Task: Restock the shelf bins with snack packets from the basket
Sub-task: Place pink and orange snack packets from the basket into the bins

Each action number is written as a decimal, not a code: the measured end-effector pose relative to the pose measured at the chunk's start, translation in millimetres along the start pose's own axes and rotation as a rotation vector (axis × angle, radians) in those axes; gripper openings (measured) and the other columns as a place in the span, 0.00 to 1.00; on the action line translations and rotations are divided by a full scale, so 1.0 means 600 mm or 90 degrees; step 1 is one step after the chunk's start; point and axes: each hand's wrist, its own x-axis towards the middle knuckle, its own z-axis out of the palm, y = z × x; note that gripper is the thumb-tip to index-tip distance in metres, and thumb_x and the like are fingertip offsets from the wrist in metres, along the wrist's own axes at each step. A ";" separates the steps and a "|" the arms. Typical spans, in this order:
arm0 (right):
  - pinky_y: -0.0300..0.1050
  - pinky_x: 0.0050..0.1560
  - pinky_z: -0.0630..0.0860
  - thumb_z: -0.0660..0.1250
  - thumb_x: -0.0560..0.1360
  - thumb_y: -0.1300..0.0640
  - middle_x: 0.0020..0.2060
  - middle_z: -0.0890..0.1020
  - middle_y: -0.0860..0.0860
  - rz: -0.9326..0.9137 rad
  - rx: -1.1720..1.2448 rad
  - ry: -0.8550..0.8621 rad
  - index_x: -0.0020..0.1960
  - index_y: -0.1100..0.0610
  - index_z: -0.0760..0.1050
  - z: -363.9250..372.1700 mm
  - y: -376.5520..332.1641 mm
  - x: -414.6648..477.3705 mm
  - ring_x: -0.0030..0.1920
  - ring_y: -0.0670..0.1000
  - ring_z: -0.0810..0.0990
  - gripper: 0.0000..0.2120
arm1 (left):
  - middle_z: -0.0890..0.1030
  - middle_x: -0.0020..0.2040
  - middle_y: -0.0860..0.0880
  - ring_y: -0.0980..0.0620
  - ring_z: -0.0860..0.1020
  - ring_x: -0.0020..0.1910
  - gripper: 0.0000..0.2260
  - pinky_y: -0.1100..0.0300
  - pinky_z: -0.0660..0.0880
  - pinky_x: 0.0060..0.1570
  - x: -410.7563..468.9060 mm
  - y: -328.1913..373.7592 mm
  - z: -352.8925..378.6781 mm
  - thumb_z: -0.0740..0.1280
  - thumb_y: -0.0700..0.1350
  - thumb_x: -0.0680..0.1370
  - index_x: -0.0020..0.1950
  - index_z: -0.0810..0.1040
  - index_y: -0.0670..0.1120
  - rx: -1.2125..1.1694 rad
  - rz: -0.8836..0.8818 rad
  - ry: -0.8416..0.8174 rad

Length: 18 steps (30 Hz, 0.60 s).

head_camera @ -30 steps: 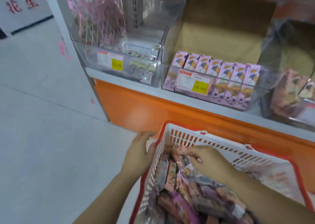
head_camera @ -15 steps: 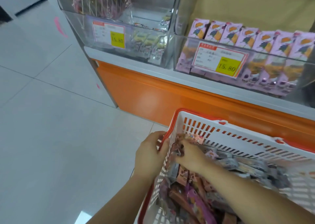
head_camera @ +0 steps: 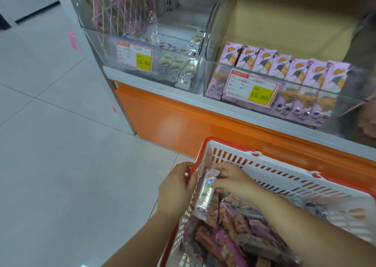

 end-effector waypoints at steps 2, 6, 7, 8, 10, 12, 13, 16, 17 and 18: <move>0.46 0.48 0.75 0.69 0.73 0.61 0.46 0.79 0.53 -0.032 -0.019 0.001 0.65 0.52 0.69 -0.017 -0.030 -0.033 0.44 0.50 0.79 0.22 | 0.77 0.56 0.59 0.59 0.77 0.48 0.12 0.59 0.75 0.48 -0.001 0.003 -0.001 0.60 0.52 0.80 0.62 0.73 0.56 0.024 0.009 -0.009; 0.35 0.45 0.72 0.70 0.74 0.60 0.43 0.70 0.38 -0.123 -0.052 0.028 0.63 0.48 0.70 -0.039 -0.094 -0.100 0.43 0.37 0.75 0.20 | 0.74 0.55 0.58 0.63 0.76 0.48 0.09 0.60 0.75 0.49 -0.001 0.021 -0.028 0.64 0.44 0.79 0.58 0.78 0.53 -0.048 0.078 0.061; 0.30 0.44 0.72 0.70 0.74 0.60 0.44 0.69 0.33 -0.159 -0.053 0.044 0.60 0.46 0.70 -0.041 -0.112 -0.119 0.42 0.33 0.75 0.19 | 0.75 0.53 0.59 0.63 0.76 0.48 0.09 0.61 0.74 0.51 -0.002 0.031 -0.044 0.65 0.42 0.78 0.56 0.80 0.52 -0.102 0.104 0.092; 0.26 0.42 0.72 0.70 0.74 0.61 0.46 0.69 0.30 -0.195 -0.049 0.060 0.58 0.44 0.70 -0.044 -0.126 -0.132 0.41 0.31 0.75 0.18 | 0.76 0.52 0.60 0.63 0.77 0.49 0.09 0.63 0.73 0.52 -0.005 0.047 -0.064 0.65 0.41 0.78 0.55 0.80 0.52 -0.154 0.131 0.115; 0.23 0.41 0.71 0.70 0.74 0.61 0.50 0.73 0.30 -0.265 -0.032 0.084 0.57 0.43 0.71 -0.049 -0.155 -0.158 0.43 0.27 0.75 0.18 | 0.78 0.50 0.60 0.62 0.77 0.51 0.09 0.68 0.72 0.52 -0.016 0.083 -0.110 0.64 0.43 0.79 0.54 0.79 0.56 -0.223 0.189 0.128; 0.26 0.43 0.74 0.70 0.74 0.60 0.51 0.72 0.31 -0.319 0.013 0.098 0.58 0.42 0.71 -0.052 -0.190 -0.178 0.45 0.29 0.77 0.18 | 0.77 0.52 0.60 0.60 0.78 0.51 0.08 0.71 0.71 0.51 -0.028 0.113 -0.152 0.63 0.50 0.78 0.56 0.77 0.58 -0.241 0.257 0.114; 0.28 0.43 0.76 0.69 0.75 0.60 0.51 0.71 0.31 -0.339 0.038 0.106 0.58 0.42 0.70 -0.054 -0.209 -0.186 0.44 0.32 0.79 0.18 | 0.77 0.53 0.60 0.58 0.78 0.52 0.10 0.71 0.71 0.52 -0.033 0.126 -0.172 0.62 0.53 0.77 0.58 0.76 0.58 -0.248 0.280 0.101; 0.34 0.41 0.79 0.69 0.74 0.60 0.55 0.75 0.43 -0.412 0.083 0.140 0.59 0.43 0.70 -0.060 -0.262 -0.191 0.40 0.40 0.83 0.18 | 0.78 0.52 0.58 0.56 0.80 0.48 0.12 0.68 0.74 0.47 -0.037 0.158 -0.216 0.64 0.54 0.76 0.59 0.77 0.60 -0.280 0.295 0.064; 0.37 0.42 0.80 0.69 0.74 0.60 0.60 0.75 0.48 -0.437 0.077 0.150 0.58 0.41 0.70 -0.060 -0.277 -0.188 0.41 0.42 0.83 0.18 | 0.80 0.50 0.57 0.56 0.80 0.45 0.11 0.69 0.73 0.43 -0.034 0.167 -0.226 0.67 0.52 0.76 0.58 0.77 0.60 -0.298 0.286 0.067; 0.39 0.44 0.80 0.69 0.74 0.59 0.62 0.75 0.52 -0.456 0.070 0.158 0.57 0.39 0.71 -0.061 -0.290 -0.183 0.44 0.42 0.83 0.19 | 0.82 0.48 0.56 0.56 0.81 0.43 0.11 0.70 0.73 0.40 -0.029 0.175 -0.236 0.69 0.49 0.76 0.57 0.77 0.59 -0.321 0.273 0.076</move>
